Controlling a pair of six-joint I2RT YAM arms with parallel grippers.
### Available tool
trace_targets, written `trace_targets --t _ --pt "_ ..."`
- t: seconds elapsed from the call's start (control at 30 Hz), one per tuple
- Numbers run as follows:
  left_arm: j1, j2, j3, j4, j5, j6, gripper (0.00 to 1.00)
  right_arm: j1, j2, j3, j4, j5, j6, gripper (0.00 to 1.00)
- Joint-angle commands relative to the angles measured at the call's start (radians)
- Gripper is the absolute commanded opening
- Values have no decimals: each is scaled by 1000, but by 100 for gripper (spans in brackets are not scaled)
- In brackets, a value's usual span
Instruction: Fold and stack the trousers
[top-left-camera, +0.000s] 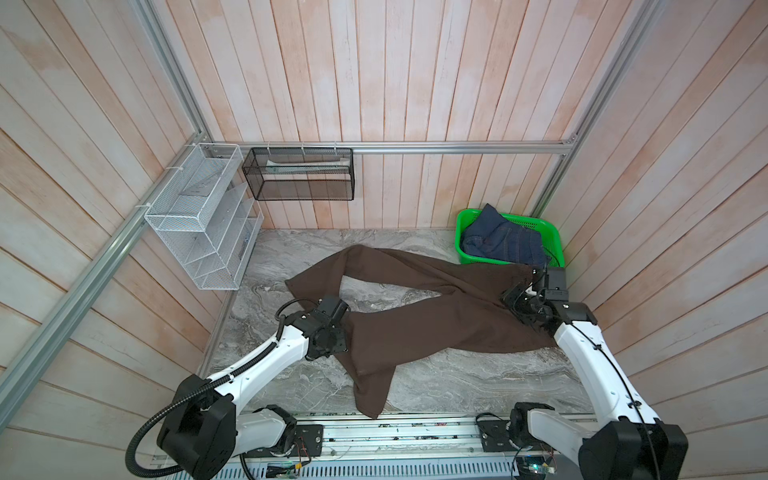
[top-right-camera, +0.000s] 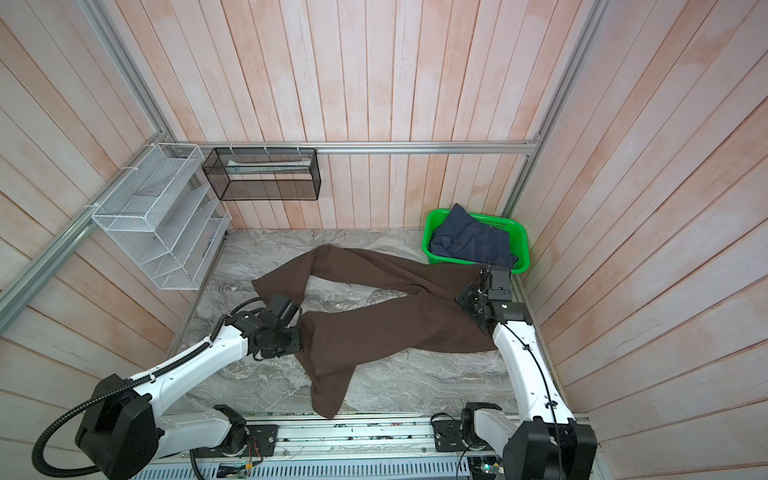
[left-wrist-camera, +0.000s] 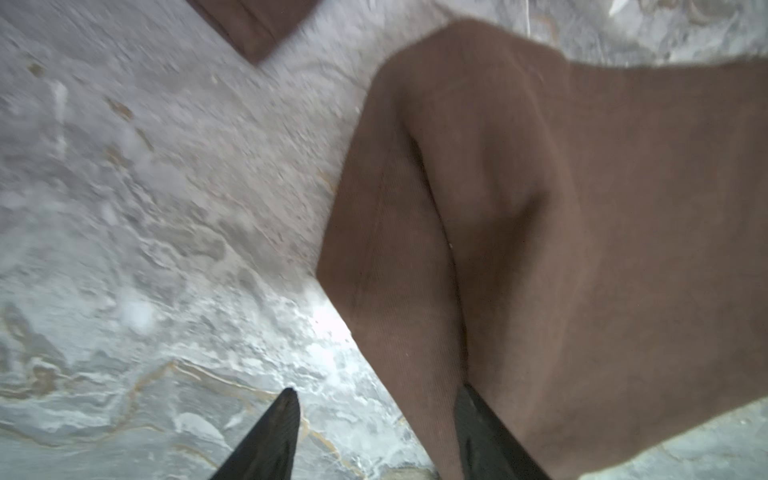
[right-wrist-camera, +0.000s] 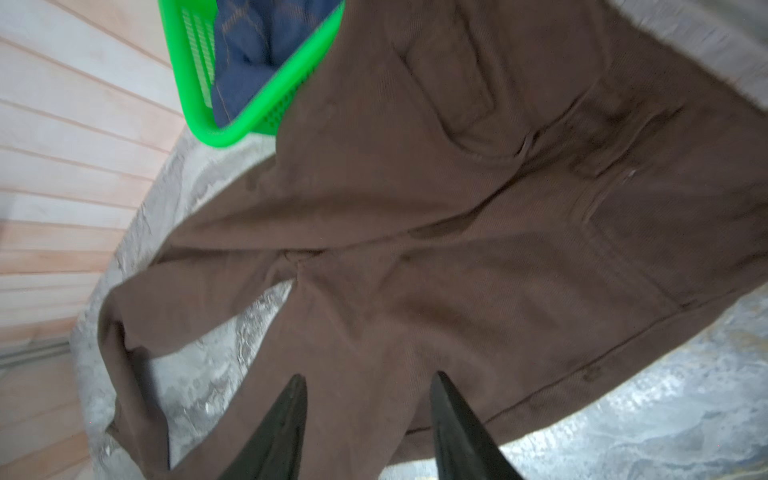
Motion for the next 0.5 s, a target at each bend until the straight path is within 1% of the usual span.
trace_targets --t 0.0,0.1,0.27,0.37,0.47 --pt "-43 12 -81 83 41 -136 63 64 -12 -62 38 24 56 47" --pt "-55 43 -106 137 47 -157 63 109 -8 -113 79 40 82 46" --pt "-58 100 -122 184 15 -151 57 112 12 -172 120 57 71 44" --pt "-51 138 -116 196 -26 -132 44 112 27 -202 134 95 73 44" --pt "-37 145 -82 162 -85 -113 19 83 50 -227 147 109 51 44"
